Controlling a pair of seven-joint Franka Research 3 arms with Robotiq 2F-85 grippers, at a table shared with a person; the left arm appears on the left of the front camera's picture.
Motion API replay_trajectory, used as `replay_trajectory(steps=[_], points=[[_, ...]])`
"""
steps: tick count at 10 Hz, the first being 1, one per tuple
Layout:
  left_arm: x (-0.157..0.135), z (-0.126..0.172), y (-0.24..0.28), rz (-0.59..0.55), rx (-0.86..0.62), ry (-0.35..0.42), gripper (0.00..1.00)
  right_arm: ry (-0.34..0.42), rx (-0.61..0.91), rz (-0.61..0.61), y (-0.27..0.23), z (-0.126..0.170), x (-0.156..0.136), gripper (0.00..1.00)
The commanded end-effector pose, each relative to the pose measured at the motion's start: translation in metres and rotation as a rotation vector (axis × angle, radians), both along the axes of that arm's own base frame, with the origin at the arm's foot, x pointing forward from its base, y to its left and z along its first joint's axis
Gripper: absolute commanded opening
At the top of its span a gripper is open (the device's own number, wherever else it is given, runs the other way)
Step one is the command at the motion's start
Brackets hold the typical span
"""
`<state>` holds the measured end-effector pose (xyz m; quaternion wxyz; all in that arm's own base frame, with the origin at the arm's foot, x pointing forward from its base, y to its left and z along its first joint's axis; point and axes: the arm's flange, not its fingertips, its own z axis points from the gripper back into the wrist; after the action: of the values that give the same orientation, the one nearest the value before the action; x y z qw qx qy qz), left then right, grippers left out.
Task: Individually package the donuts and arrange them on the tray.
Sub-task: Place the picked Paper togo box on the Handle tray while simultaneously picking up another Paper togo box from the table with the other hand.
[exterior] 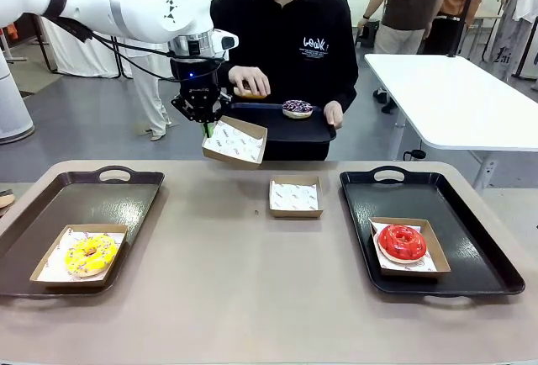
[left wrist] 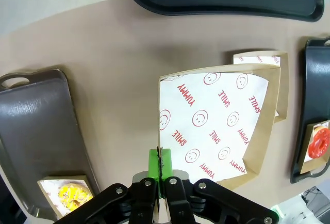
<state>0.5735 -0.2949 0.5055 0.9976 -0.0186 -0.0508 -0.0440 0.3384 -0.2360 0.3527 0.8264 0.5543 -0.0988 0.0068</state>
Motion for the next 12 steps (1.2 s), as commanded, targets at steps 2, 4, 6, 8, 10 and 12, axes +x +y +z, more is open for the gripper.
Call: replay_trajectory(steps=[2, 4, 6, 8, 10, 12], points=[[0.003, 0.0041, 0.001, 0.05, 0.043, -0.01, 0.0, -0.047, -0.041, -0.004, 0.0087, 0.0003, 0.0064, 1.0], [0.0031, -0.0004, 0.001, 0.01, 0.001, 0.002, 0.0, -0.001, -0.003, 0.004, 0.0014, 0.0, 0.0014, 1.0], [0.0031, -0.0004, 0.001, 0.01, 0.001, 0.002, 0.0, -0.001, -0.003, 0.004, 0.0014, 0.0, 0.0014, 1.0], [0.0031, -0.0004, 0.001, 0.01, 0.001, 0.002, 0.0, -0.001, -0.003, 0.004, 0.0014, 0.0, 0.0014, 1.0], [0.0031, -0.0004, 0.001, 0.01, 0.001, 0.002, 0.0, -0.001, -0.003, 0.004, 0.0014, 0.0, 0.0014, 1.0], [0.0031, -0.0004, 0.001, 0.01, 0.001, 0.002, 0.0, -0.001, -0.003, 0.004, 0.0014, 0.0, 0.0014, 1.0]])
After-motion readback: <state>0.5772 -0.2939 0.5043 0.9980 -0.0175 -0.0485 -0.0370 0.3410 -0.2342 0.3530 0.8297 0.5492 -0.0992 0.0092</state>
